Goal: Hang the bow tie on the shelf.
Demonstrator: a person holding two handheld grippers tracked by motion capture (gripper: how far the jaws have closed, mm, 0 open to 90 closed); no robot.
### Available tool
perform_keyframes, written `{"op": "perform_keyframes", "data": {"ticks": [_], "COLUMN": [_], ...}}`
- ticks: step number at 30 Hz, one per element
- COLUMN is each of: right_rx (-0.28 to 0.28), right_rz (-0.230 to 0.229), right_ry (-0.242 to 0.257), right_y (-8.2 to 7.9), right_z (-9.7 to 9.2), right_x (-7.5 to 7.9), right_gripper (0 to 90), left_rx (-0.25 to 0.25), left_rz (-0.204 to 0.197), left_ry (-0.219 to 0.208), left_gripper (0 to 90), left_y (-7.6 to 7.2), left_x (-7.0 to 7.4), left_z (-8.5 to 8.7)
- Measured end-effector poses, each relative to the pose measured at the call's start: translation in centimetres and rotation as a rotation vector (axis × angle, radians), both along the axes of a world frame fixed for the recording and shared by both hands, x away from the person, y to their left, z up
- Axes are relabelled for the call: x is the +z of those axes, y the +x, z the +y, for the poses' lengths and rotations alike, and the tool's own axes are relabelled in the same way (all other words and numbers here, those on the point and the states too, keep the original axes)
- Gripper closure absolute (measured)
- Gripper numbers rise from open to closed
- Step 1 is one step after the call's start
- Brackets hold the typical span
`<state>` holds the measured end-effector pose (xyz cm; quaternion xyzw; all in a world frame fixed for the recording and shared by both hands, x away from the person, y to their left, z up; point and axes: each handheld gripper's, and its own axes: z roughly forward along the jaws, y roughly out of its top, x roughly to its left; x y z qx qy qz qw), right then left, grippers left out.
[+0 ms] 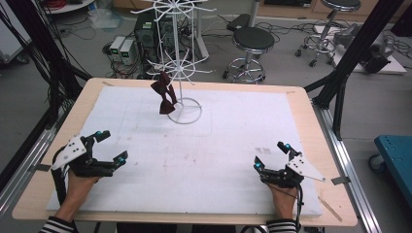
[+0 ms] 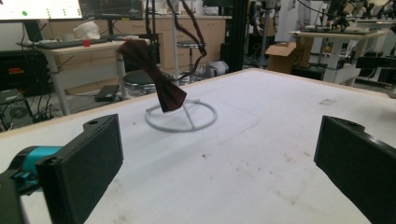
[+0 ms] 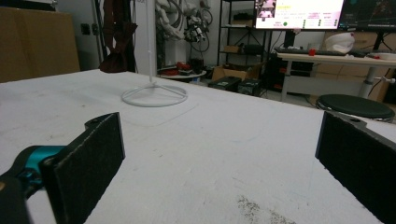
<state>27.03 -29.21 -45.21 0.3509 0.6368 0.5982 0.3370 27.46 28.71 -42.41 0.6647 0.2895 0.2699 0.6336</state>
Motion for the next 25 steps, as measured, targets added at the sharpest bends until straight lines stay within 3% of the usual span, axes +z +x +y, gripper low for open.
{"op": "perform_keyframes", "data": {"ticks": [9, 19, 25], "right_rx": [0.0, 0.002, 0.0], "right_rz": [-0.001, -0.005, -0.006], "right_ry": [-0.001, 0.003, 0.002], "right_y": [0.0, 0.0, 0.0], "right_z": [0.0, 0.0, 0.0], "right_x": [0.0, 0.0, 0.0], "right_gripper": [0.5, 0.5, 0.5], "left_rx": [0.022, 0.047, 0.053], "left_rz": [-0.038, -0.063, -0.064], "left_ry": [-0.015, -0.062, -0.063], "left_gripper": [1.7, 1.7, 1.7], "left_y": [-0.8, -1.0, -1.0], "left_x": [-2.6, -3.0, -3.0], "left_z": [-0.2, 0.2, 0.2]}}
